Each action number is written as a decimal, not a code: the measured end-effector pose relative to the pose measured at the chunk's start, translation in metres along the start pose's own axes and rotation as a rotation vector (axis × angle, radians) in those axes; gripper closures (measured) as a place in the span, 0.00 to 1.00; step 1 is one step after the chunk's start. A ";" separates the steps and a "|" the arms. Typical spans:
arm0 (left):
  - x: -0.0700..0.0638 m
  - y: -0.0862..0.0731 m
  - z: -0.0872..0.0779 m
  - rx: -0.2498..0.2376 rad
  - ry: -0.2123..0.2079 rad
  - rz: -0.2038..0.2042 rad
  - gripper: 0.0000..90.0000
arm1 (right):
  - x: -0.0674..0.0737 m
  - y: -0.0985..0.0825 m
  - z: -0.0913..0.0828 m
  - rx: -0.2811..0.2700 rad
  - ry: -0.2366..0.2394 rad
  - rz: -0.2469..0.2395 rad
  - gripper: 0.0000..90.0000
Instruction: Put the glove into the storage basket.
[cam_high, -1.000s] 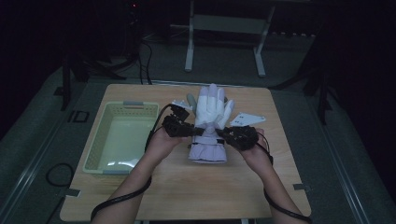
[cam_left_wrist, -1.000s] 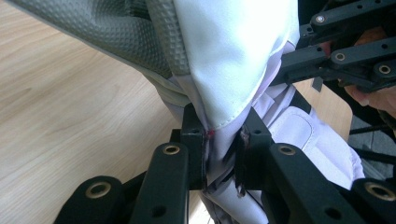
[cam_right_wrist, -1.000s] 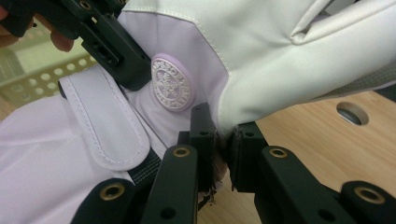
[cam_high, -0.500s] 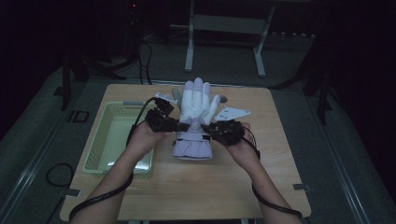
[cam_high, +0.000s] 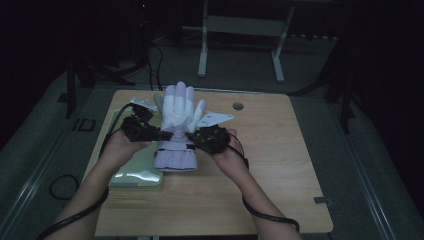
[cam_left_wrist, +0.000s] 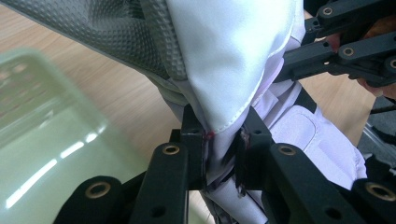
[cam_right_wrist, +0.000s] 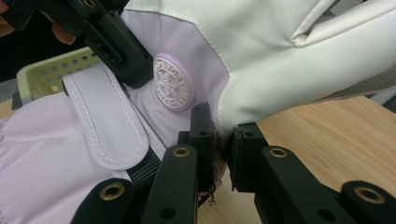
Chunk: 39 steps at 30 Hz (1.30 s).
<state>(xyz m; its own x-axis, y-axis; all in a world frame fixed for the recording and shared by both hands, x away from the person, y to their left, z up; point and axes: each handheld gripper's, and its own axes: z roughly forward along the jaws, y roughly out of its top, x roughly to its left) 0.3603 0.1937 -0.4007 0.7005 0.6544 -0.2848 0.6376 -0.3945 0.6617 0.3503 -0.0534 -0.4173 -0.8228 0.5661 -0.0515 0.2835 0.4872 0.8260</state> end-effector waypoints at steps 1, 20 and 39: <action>0.004 -0.004 -0.005 0.000 0.003 -0.005 0.85 | 0.004 0.003 0.005 0.000 0.002 -0.001 0.91; 0.081 -0.072 -0.054 0.071 0.061 -0.108 0.85 | 0.072 0.038 0.108 0.062 0.073 0.015 0.91; 0.106 -0.104 -0.001 0.215 0.112 -0.176 0.84 | 0.082 0.005 0.168 0.273 0.040 0.048 0.90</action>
<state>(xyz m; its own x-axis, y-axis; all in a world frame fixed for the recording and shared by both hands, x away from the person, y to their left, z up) 0.3682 0.3049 -0.4990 0.5407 0.7874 -0.2961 0.8080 -0.3882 0.4432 0.3668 0.1071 -0.5115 -0.8223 0.5689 0.0103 0.4401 0.6245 0.6452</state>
